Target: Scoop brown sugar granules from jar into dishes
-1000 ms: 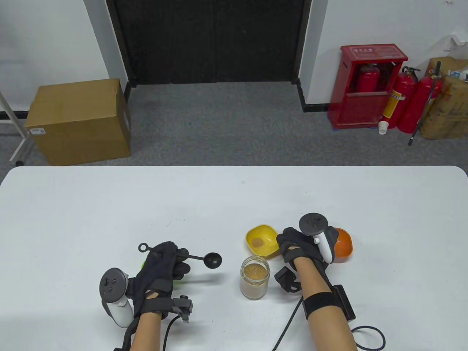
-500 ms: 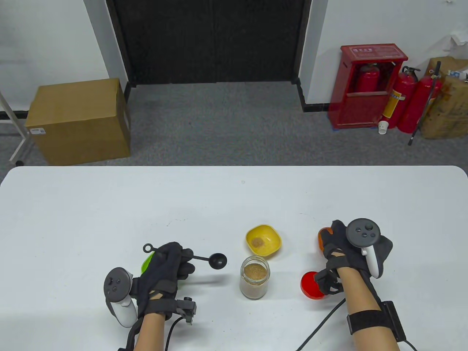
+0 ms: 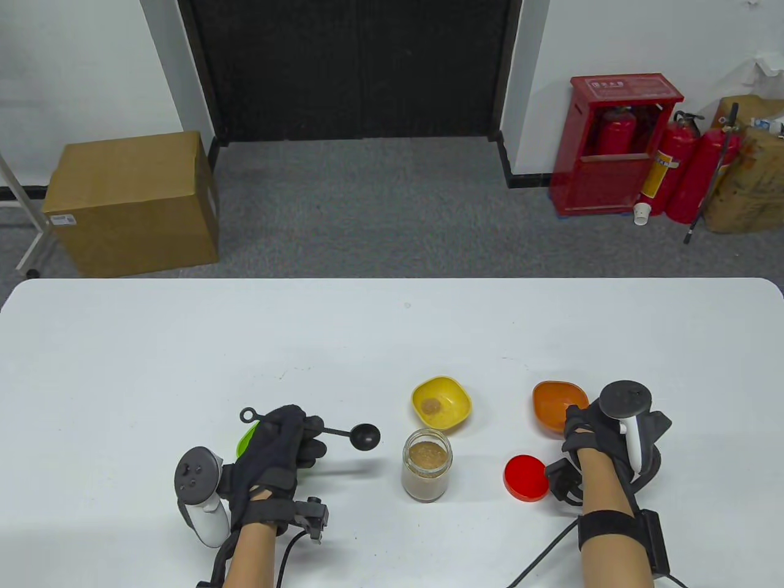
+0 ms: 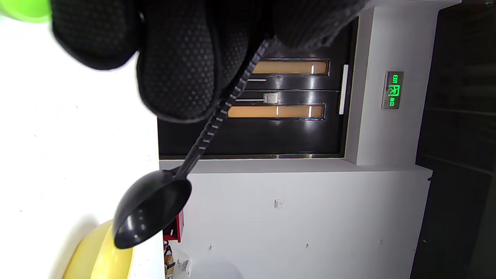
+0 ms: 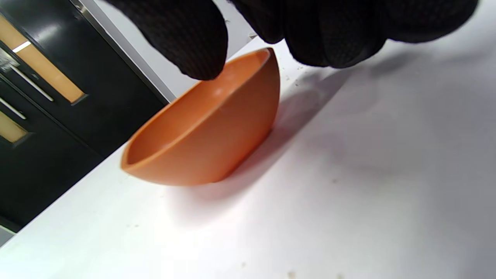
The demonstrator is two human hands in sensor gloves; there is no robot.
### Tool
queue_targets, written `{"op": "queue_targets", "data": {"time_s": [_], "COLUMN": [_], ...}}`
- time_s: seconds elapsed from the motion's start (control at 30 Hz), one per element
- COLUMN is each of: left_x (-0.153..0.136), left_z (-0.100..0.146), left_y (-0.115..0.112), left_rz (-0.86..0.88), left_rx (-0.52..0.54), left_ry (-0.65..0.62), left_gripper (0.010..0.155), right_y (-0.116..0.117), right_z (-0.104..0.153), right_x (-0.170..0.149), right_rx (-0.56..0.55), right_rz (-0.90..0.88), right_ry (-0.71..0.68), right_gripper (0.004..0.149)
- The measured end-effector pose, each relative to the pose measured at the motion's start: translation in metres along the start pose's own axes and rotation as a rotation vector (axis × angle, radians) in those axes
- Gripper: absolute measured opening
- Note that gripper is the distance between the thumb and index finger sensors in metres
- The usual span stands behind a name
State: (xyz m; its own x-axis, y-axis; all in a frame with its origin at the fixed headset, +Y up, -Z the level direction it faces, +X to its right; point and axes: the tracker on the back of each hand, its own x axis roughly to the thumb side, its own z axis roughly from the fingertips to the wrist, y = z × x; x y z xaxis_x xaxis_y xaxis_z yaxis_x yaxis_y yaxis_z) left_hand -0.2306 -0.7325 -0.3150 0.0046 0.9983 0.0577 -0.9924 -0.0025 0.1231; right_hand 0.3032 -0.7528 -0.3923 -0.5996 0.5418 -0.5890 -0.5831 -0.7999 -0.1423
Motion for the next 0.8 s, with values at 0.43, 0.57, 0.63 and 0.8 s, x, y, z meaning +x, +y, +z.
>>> {"op": "queue_targets", "data": {"time_s": [0.43,0.57,0.63,0.8], "left_x": [0.000,0.002,0.004,0.016], "left_z": [0.000,-0.003,-0.005,-0.008], "left_y": [0.001,0.000,-0.001,-0.006], "left_rz": [0.002,0.001,-0.012,-0.010], "left_rx": [0.019,-0.003,-0.006,-0.021], "left_ry": [0.010,0.019,0.016,-0.011], "left_gripper": [0.048,0.048,0.047,0.047], "right_y": [0.008,0.004,0.000,-0.009], "right_z": [-0.007,0.000,0.006,0.029], "right_x": [-0.009,-0.007,-0.003,0.016], "right_rx": [0.075,0.085,0.062,0.024], "right_rz": [-0.058,-0.051,-0.037,-0.007], "right_ry": [0.059,-0.003,-0.061,-0.245], "right_gripper": [0.056,0.052,0.049,0.045]}}
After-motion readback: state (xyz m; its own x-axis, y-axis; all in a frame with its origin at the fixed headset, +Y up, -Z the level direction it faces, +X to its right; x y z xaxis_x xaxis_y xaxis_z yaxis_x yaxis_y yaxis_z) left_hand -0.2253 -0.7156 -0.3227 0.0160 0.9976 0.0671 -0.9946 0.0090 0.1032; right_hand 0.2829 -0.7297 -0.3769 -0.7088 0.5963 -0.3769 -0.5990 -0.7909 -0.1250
